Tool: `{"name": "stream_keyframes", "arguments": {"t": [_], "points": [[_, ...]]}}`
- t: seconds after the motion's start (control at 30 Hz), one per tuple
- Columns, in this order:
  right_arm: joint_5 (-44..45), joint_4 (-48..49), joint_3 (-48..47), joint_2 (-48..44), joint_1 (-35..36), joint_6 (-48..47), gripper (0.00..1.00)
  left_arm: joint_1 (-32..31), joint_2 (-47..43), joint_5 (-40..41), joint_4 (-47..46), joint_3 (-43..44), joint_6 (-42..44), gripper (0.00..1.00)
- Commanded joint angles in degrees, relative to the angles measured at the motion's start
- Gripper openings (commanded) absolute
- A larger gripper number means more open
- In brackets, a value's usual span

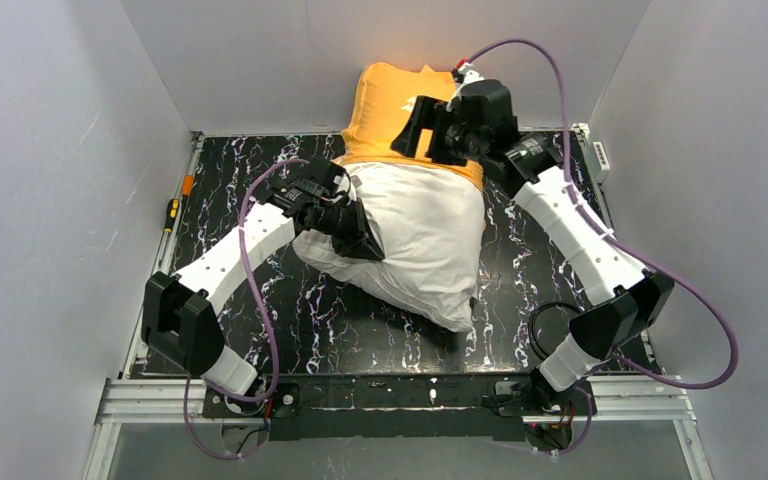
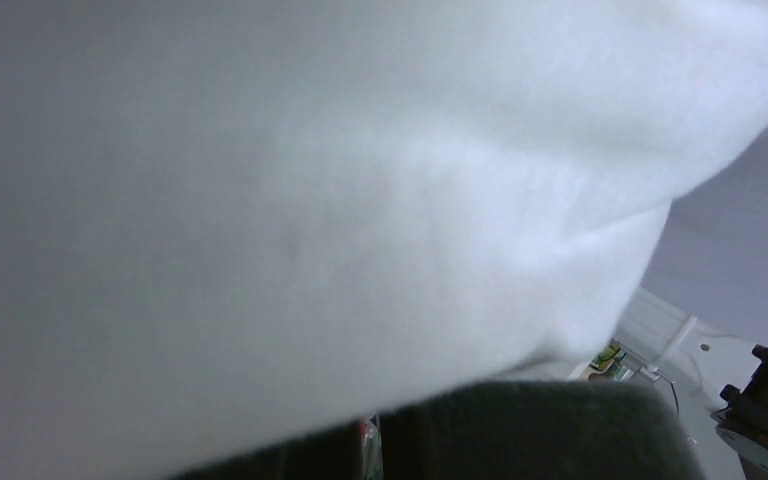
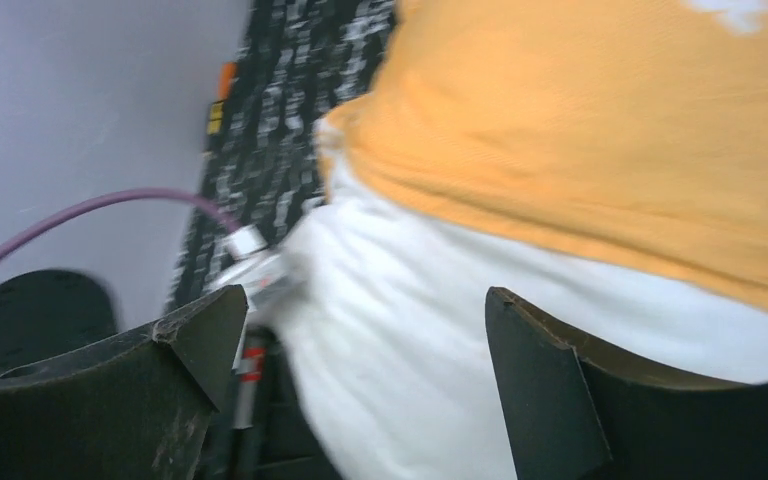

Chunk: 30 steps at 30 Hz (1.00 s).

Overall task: Put the pillow into the pillowcase
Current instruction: Stuff the pillow into the pillowcase.

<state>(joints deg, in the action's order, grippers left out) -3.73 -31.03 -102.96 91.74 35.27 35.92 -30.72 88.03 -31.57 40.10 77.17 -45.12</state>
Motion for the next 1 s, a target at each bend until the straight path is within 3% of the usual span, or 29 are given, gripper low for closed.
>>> {"name": "stream_keyframes", "arguments": {"t": [0.0, 0.37, 0.43, 0.57, 0.67, 0.7, 0.97], "points": [[8.6, -13.4, -3.0, 1.4, -3.8, -14.3, 0.98, 0.2, -4.5, -1.2, -3.6, -1.9, -1.0, 0.00], [14.0, -13.1, -5.9, 12.0, -7.2, -23.3, 0.94, 0.2, -7.0, -0.6, -3.1, -3.9, -1.8, 0.00], [14.1, -12.0, -7.6, 13.5, -8.1, -24.0, 0.82, 0.2, -7.3, -0.3, -3.0, -4.1, -1.9, 0.00], [13.7, -11.4, -11.9, 15.9, -10.2, -24.5, 0.32, 0.2, -8.0, 0.1, -2.8, -4.7, -2.0, 0.00], [13.6, -11.2, -13.4, 15.8, -11.4, -24.6, 0.05, 0.2, -8.6, 0.6, -2.6, -5.0, -2.1, 0.00], [13.5, -11.2, -13.6, 15.4, -11.8, -24.6, 0.01, 0.2, -8.7, 0.8, -2.6, -5.2, -2.1, 0.00], [5.6, -14.4, -14.9, 10.4, -12.4, -25.9, 0.01, 0.3, -8.3, 1.3, -3.4, -5.1, -2.8, 0.00]]}}
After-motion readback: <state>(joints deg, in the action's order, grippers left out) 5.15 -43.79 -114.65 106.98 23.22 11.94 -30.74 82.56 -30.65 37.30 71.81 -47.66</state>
